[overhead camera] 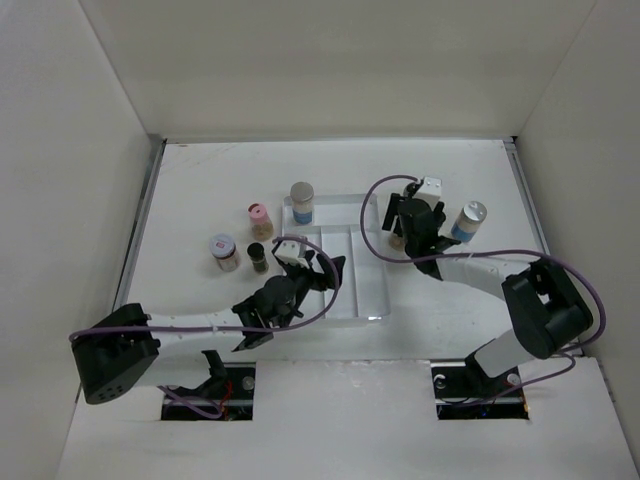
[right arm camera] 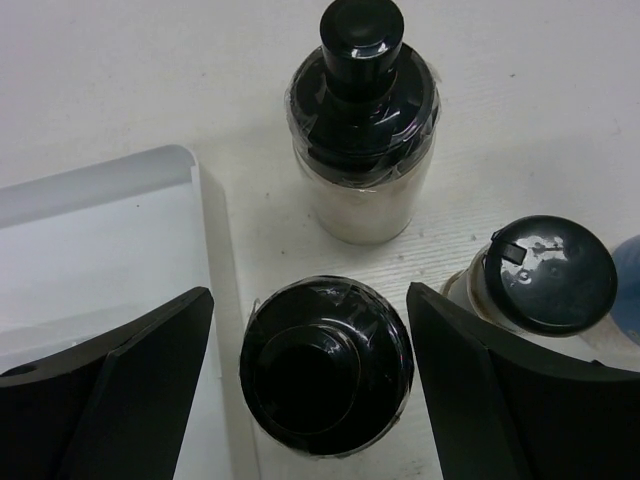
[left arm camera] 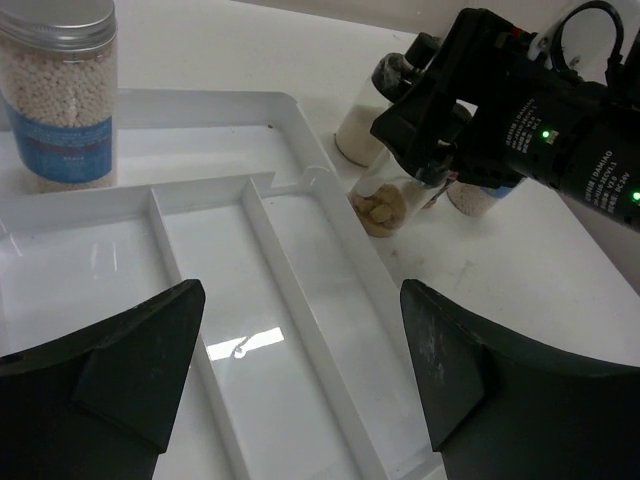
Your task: Organize the condiment bottles
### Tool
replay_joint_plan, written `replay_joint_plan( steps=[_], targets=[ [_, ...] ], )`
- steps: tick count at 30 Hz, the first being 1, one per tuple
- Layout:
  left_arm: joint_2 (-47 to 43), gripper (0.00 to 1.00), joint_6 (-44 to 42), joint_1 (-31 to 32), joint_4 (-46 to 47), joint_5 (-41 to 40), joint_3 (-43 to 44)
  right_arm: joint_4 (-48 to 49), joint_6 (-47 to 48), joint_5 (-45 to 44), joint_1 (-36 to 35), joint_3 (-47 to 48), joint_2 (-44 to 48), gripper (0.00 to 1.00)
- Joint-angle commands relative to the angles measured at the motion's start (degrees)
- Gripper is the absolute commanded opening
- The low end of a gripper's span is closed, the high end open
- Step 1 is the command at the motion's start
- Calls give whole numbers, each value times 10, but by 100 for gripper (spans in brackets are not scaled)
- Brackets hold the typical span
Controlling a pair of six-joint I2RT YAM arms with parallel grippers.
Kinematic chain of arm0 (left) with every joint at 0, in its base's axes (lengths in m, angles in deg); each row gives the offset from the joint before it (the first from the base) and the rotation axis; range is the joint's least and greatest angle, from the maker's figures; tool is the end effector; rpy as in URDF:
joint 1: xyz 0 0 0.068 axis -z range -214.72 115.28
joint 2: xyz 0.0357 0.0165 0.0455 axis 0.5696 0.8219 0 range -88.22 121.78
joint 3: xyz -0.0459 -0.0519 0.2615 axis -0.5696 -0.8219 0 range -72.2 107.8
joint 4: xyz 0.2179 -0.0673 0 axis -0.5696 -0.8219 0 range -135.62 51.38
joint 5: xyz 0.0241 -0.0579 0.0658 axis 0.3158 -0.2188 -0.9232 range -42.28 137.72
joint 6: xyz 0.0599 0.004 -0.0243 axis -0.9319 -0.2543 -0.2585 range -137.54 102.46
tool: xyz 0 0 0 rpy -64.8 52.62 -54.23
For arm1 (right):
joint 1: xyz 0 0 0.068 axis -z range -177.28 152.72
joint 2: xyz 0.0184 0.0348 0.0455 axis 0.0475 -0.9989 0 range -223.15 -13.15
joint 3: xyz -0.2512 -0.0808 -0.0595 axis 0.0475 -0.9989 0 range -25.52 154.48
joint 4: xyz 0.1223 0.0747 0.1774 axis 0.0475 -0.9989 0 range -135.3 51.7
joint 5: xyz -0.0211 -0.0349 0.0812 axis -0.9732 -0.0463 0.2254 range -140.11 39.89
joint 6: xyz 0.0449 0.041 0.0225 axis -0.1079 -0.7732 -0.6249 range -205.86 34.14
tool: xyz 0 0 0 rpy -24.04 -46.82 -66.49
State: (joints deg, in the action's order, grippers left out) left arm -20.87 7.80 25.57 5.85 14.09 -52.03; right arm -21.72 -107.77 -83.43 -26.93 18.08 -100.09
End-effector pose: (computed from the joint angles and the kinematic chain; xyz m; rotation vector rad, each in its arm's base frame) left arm 0.1340 -0.1782 0.2369 0.0403 1.6525 -0.6774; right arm 0.2771 0.1258 0.2225 0.2239 1.9436 -0.0033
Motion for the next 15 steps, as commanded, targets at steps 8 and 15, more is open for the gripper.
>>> replay_joint_plan(
  steps=[8,15],
  targets=[
    [3,85,1,-14,104,6,-33,-35,-13,-9,0,34,-12,73],
    [5,98,-1,-29,187,-7,-65,-48,-8,-43,-7,45,42,51]
  ],
)
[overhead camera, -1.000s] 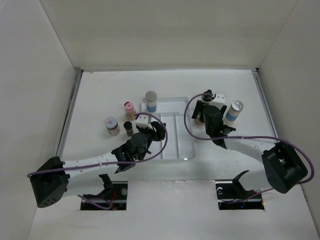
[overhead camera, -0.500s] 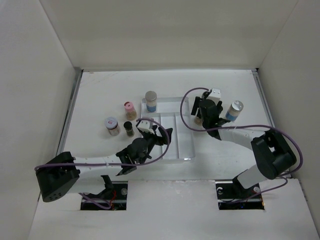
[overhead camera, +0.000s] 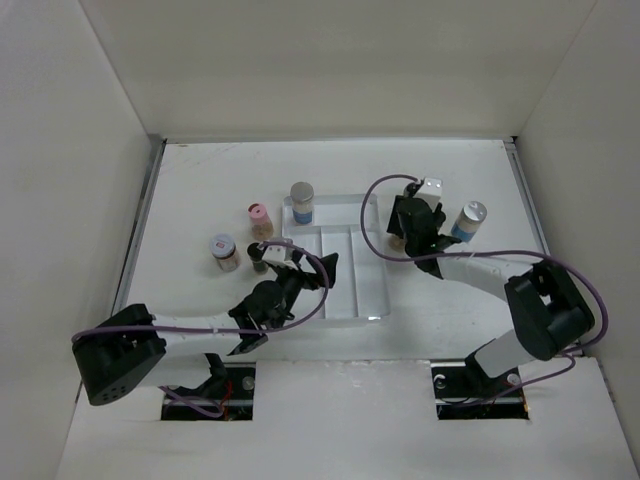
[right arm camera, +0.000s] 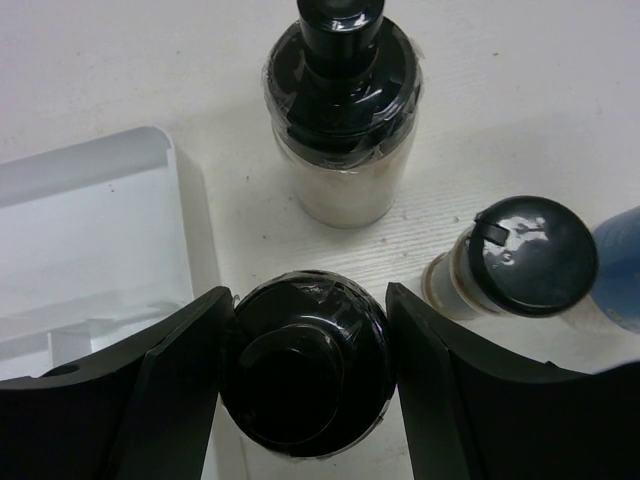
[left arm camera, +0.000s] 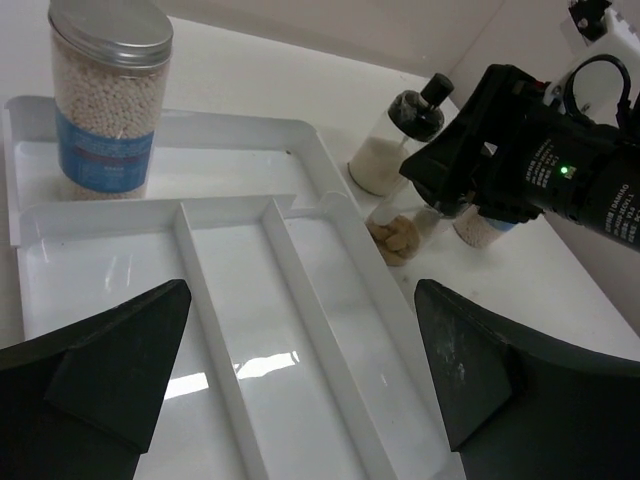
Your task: Organize the condiment bottles
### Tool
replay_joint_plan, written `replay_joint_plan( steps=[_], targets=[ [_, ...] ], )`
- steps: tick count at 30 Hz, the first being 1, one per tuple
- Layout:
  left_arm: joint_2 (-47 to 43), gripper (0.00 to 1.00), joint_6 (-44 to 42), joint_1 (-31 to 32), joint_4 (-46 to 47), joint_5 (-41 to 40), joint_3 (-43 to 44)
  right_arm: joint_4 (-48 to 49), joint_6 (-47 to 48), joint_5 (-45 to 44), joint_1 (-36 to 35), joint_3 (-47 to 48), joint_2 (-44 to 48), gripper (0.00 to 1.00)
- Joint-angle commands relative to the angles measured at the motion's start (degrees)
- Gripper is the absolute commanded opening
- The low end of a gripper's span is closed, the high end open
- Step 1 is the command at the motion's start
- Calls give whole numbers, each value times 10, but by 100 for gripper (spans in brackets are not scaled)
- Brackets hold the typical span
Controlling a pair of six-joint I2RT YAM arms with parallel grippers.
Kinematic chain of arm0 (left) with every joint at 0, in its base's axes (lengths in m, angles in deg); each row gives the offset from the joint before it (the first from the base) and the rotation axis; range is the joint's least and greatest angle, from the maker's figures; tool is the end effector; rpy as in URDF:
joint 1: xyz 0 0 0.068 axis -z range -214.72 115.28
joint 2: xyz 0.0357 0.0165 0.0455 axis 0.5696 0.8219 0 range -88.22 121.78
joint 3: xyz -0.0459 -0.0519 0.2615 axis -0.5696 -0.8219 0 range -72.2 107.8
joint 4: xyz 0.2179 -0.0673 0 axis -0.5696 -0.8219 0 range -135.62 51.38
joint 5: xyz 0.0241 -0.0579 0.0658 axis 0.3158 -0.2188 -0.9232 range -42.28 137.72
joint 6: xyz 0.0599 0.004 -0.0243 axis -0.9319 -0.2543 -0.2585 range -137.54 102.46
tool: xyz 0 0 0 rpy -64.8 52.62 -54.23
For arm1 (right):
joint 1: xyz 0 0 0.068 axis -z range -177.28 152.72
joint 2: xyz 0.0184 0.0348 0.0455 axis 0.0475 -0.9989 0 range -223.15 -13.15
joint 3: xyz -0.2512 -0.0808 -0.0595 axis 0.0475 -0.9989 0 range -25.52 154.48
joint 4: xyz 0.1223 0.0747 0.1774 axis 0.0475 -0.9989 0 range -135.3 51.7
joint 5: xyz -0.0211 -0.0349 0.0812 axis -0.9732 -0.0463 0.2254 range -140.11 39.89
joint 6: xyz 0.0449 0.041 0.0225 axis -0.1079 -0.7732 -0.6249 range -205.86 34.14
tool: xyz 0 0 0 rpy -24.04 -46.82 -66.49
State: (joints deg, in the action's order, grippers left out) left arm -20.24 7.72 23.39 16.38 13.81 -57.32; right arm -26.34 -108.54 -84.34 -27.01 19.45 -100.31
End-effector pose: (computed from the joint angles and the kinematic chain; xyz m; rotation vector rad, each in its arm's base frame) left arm 0.1355 -0.1644 0.2288 -0.0295 1.5850 -0.6951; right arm 0.2765 0.1252 0.2205 0.2269 1.9874 -0.0443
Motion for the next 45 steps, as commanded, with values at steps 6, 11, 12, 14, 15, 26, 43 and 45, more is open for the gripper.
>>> replay_joint_plan(
  steps=[6,11,12,14,15,26,43,45],
  targets=[
    [39,100,-6,-15,164,-5,-34,-18,21,-38,-44,85,99,51],
    [35,100,-2,-8,175,-20,-45,1,15,-3,-83,160,28,51],
    [32,100,-1,-6,175,-27,-49,6,11,4,-86,179,6,51],
    [24,100,0,-3,180,-32,-57,9,6,22,-92,223,-40,51],
    [18,100,0,-3,182,-34,-61,10,6,28,-94,244,-61,51],
    [13,100,11,-2,185,-34,-70,-5,-3,37,-115,361,-221,52],
    [31,100,16,6,183,-28,-59,-3,-18,35,-109,241,-84,96],
    [30,100,16,7,182,-29,-58,-2,-26,37,-97,196,-32,96]
  ],
)
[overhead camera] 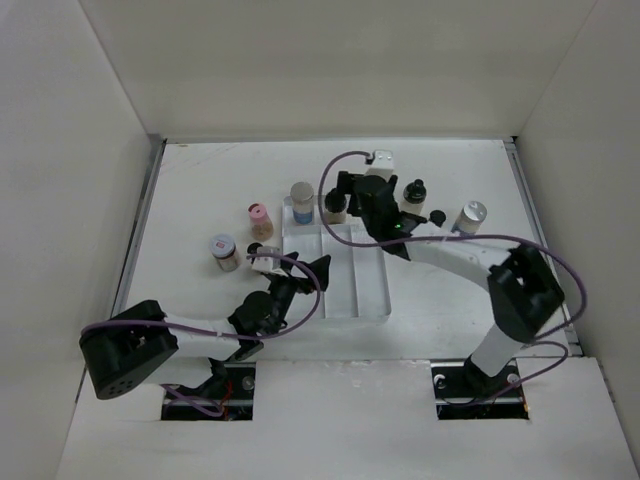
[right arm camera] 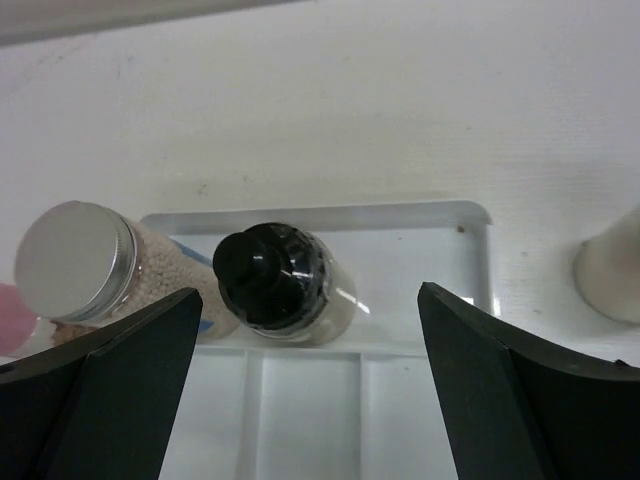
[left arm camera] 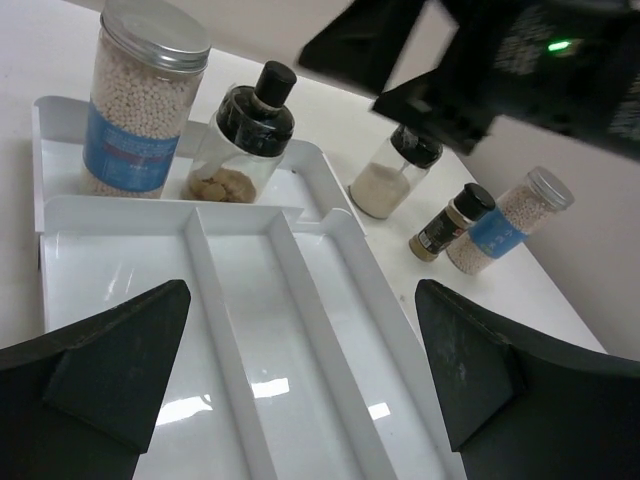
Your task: Organize the condiment bottles
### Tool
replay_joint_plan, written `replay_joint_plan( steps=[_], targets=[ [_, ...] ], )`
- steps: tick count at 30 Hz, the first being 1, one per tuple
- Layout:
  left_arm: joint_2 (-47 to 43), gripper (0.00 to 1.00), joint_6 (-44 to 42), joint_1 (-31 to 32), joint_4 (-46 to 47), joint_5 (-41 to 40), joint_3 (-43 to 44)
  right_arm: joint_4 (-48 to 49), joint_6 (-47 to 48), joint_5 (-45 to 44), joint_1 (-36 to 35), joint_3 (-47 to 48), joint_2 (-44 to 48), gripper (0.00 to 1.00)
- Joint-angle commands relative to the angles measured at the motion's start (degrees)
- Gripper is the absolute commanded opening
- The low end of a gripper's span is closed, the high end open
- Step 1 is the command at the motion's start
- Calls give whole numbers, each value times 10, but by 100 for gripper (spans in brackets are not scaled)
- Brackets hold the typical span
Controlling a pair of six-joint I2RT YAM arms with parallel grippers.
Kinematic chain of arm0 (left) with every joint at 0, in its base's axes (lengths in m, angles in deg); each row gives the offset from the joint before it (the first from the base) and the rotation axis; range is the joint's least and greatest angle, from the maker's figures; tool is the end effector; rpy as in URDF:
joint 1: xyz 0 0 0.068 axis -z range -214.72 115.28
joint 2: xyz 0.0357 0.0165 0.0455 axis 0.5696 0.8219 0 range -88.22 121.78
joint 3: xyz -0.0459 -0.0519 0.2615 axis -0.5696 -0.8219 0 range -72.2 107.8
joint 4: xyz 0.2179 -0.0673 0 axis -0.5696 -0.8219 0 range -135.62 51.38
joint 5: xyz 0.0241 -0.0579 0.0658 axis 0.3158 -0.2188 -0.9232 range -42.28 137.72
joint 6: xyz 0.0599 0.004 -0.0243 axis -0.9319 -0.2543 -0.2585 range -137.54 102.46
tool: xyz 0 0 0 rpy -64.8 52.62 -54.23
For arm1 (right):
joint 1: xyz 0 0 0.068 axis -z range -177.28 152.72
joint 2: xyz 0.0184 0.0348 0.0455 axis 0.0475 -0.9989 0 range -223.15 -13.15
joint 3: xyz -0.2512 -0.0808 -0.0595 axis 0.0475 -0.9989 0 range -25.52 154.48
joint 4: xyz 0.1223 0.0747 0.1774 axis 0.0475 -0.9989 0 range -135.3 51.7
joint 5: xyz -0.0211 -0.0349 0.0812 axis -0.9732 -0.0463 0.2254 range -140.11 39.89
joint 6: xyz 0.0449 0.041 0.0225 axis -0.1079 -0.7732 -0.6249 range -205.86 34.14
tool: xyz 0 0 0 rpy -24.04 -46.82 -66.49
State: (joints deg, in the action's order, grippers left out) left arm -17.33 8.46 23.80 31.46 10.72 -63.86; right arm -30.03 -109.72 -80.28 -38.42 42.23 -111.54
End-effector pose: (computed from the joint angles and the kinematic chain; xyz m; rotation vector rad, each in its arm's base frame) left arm 0.1290 -0.1523 0.2179 -0.1219 1.5041 -0.7324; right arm 0.3009 0.2292 0.2725 0.0534 1.9131 0.2497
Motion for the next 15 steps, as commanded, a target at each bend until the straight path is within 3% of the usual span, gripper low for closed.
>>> replay_joint_plan(
  steps=[1,3,6,8,12,15],
  targets=[
    [0,100,9,3,30,3,7,35,-17,-2,23,-57,105,96],
    [6,100,9,4,28,-2,11,36,-17,-13,37,-108,152,90],
    [19,100,9,6,22,-3,19,27,-25,-41,80,-180,212,61],
    [20,100,9,11,13,-3,24,7,-25,-59,109,-214,245,51],
    [19,100,10,11,8,-3,25,-26,-20,-69,153,-238,274,53],
    [21,100,11,12,8,-1,26,-44,-14,-74,168,-239,270,66]
  ],
)
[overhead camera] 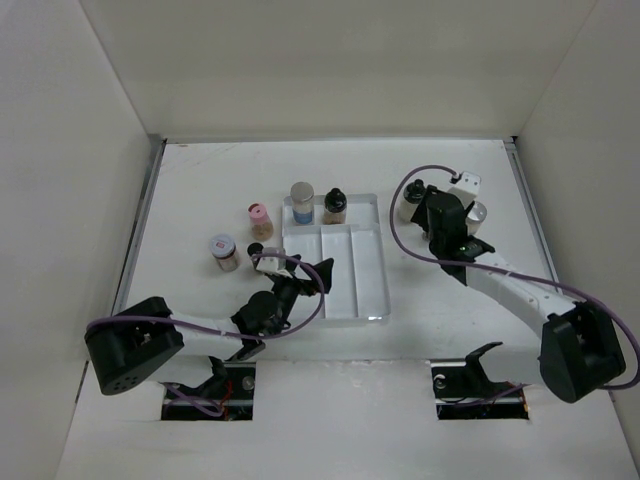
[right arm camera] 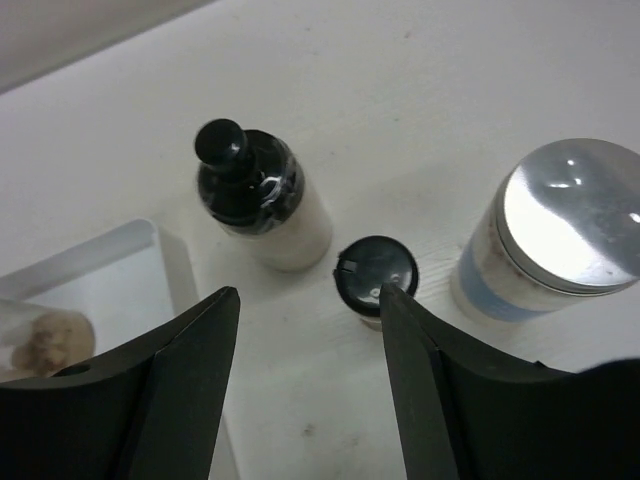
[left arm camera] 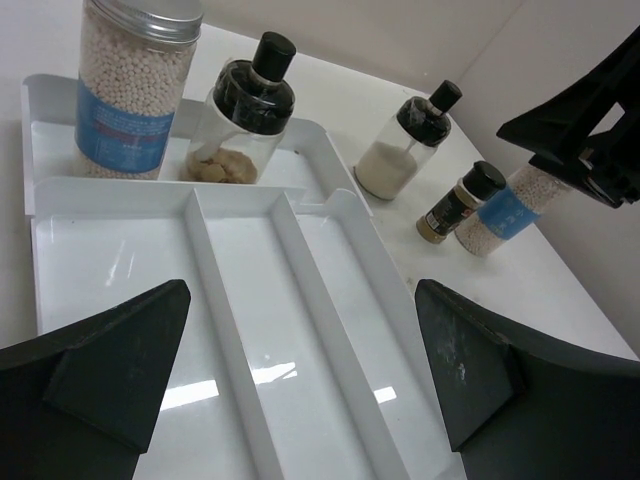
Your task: Organize the condiment bottles
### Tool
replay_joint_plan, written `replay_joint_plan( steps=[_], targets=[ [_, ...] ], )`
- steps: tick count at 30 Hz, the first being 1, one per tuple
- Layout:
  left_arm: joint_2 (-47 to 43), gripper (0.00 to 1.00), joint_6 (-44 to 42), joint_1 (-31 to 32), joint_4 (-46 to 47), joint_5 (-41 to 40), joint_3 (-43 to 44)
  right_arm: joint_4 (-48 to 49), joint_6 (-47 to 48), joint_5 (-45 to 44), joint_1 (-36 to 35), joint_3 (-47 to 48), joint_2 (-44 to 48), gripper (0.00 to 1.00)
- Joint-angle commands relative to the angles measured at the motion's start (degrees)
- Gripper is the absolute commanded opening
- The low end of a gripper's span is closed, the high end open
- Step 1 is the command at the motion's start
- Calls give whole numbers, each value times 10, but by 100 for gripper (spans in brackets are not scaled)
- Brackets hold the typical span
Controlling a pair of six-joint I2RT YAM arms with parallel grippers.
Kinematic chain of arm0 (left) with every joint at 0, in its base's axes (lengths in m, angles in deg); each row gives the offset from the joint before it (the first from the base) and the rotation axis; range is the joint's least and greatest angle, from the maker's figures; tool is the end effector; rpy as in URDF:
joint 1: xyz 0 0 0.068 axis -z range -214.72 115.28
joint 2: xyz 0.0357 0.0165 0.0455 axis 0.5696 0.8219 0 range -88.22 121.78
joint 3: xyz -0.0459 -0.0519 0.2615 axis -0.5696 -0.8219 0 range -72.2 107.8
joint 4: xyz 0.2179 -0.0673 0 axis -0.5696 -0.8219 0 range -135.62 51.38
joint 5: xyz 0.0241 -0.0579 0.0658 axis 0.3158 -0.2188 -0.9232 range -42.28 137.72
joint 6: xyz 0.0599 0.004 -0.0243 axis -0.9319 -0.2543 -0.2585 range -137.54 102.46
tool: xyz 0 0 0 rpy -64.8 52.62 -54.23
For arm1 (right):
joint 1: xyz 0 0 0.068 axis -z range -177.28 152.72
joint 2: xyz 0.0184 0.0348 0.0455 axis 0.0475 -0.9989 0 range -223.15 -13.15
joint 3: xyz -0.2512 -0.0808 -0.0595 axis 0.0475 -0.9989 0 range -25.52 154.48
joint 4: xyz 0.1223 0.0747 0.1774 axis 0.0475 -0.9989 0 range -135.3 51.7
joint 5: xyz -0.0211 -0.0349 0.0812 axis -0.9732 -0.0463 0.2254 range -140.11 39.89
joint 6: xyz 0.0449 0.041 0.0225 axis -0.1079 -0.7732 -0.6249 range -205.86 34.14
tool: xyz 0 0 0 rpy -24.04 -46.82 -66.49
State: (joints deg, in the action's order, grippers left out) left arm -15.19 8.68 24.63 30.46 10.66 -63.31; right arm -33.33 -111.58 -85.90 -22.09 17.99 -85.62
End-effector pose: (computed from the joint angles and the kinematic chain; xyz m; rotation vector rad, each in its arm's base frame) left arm 0.1295 -0.1588 0.2117 -0.0945 1.5420 -0.7175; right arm 0.2468 0.0815 0.2674 0.4063 1.8631 -0.0276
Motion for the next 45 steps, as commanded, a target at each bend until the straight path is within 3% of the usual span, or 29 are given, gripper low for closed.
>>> replay_joint_plan(
  steps=[1,6,16,22,27,35,45],
  targets=[
    [3,100,9,4,18,0,21,-12,5,-14,13,2,4,70],
    [2,100,9,2,18,1,20,-5,1,0,32,-2,-25,75],
    [11,100,10,2,18,7,25,59,4,32,57,14,-99,71],
    [11,100,10,1,18,7,25,90,17,32,67,20,-127,61],
    [14,100,12,0,18,9,25,94,24,11,64,14,-111,43],
    [11,100,18,-1,21,9,22,43,45,-10,-36,53,-27,41],
    [12,100,22,-2,18,14,22,86,73,20,-99,213,-203,42]
  ],
)
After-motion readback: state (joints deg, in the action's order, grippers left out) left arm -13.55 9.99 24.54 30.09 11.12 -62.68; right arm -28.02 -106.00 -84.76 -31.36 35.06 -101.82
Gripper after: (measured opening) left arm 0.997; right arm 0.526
